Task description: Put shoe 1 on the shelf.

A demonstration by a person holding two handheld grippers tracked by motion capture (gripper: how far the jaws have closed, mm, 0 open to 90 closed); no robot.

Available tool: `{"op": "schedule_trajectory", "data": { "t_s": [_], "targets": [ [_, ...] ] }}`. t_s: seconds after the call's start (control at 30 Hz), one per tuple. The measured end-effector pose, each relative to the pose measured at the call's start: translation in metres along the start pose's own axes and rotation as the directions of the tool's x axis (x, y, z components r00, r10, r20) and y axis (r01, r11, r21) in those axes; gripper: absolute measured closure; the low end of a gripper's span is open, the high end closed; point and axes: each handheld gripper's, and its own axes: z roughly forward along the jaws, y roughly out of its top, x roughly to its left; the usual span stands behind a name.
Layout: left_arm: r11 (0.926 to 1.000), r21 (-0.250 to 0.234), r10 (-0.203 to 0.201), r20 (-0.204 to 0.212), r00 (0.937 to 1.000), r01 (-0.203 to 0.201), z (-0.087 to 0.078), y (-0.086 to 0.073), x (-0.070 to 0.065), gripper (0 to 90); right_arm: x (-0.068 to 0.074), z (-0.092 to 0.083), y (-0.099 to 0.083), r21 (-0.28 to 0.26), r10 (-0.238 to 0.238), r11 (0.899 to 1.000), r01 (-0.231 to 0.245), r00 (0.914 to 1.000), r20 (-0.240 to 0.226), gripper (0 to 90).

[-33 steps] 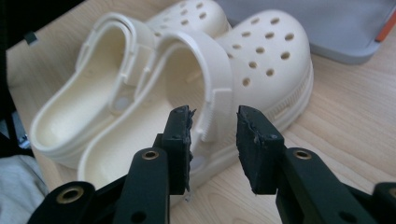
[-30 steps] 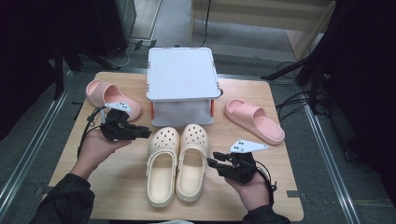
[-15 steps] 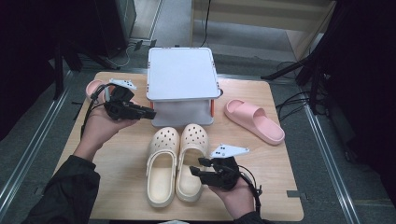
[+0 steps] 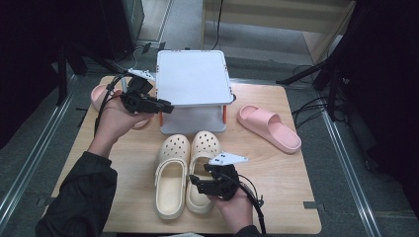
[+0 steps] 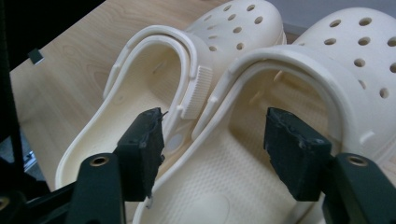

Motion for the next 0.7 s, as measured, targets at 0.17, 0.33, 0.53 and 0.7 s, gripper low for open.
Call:
{"op": "schedule_trajectory", "data": {
  "t_s": [0.17,0.33,0.53,0.7],
  "targets": [
    [1.0,0.004,-0.002,-0.002,1.0,0.002,0.004,0.001,0.004,70.7,0.002,0.014,0.0,0.013,0.006,1.0,-0.007,0.9997,0.024,31.0],
    [0.9999,0.001,0.015,0.021,0.9997,-0.015,0.012,0.005,0.007,70.8,0.005,0.026,0.001,0.025,0.042,0.999,-0.043,0.9981,0.046,24.1],
    [0.9999,0.001,0.014,0.017,0.9998,-0.014,0.022,0.008,0.011,72.8,0.008,0.034,0.004,0.015,0.071,0.997,-0.073,0.9948,0.073,21.4],
    [0.9999,-0.012,0.0,0.022,0.9998,0.0,0.025,0.008,0.014,73.9,0.012,0.04,0.007,0.012,0.086,0.996,-0.087,0.9932,0.079,21.4]
  ]
}}
